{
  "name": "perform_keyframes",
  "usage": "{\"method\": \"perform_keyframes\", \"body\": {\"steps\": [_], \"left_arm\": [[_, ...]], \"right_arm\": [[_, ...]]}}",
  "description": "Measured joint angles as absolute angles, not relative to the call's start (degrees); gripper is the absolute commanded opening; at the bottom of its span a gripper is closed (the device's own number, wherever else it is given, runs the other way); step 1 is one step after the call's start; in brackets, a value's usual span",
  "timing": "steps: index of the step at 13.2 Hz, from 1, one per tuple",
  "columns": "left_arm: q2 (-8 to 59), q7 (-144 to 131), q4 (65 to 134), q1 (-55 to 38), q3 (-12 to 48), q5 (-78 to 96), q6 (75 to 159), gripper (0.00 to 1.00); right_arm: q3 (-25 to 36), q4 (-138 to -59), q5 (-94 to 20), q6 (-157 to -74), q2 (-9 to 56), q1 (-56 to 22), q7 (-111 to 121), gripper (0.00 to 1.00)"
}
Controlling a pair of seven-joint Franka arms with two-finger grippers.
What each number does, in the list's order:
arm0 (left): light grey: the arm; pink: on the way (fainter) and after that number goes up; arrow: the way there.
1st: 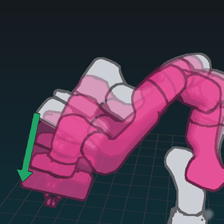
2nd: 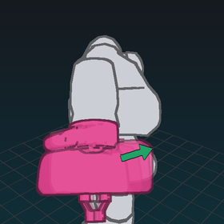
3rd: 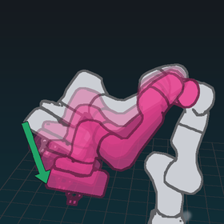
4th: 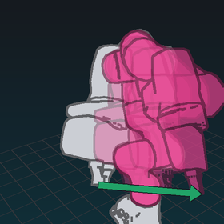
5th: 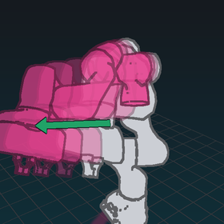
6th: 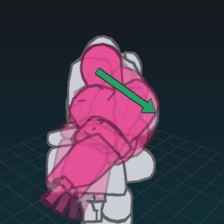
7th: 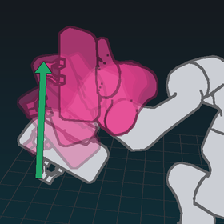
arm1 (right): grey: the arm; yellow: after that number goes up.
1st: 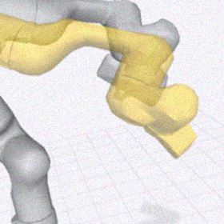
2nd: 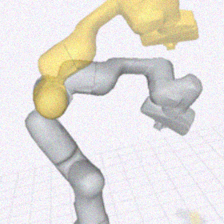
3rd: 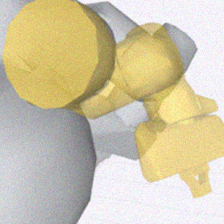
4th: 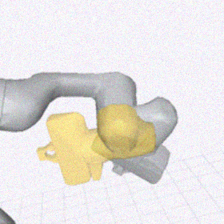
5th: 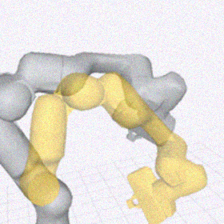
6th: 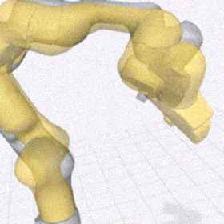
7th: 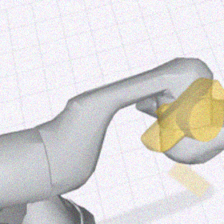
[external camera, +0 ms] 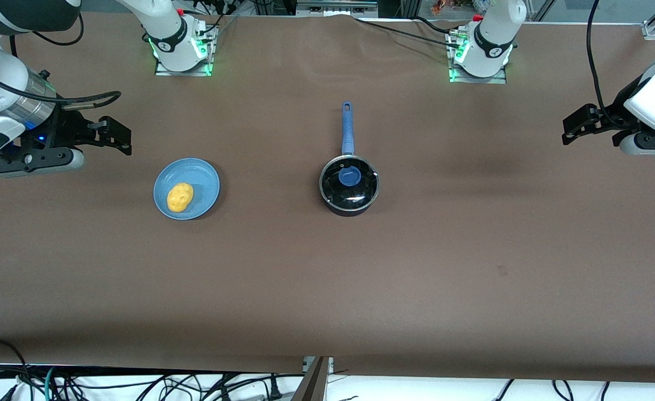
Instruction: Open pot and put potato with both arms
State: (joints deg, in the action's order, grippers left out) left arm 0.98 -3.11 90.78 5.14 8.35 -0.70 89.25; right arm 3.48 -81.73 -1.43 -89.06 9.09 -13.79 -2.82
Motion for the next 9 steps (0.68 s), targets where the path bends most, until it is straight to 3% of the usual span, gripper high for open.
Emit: {"method": "perform_keyframes", "body": {"steps": [9], "left_arm": [[2.5,-3.1,90.8,5.9,8.5,-0.6,89.3,1.0]], "right_arm": [[3.5,-81.7,-1.4,-89.1,9.1,-13.8,-2.8,1.0]]}}
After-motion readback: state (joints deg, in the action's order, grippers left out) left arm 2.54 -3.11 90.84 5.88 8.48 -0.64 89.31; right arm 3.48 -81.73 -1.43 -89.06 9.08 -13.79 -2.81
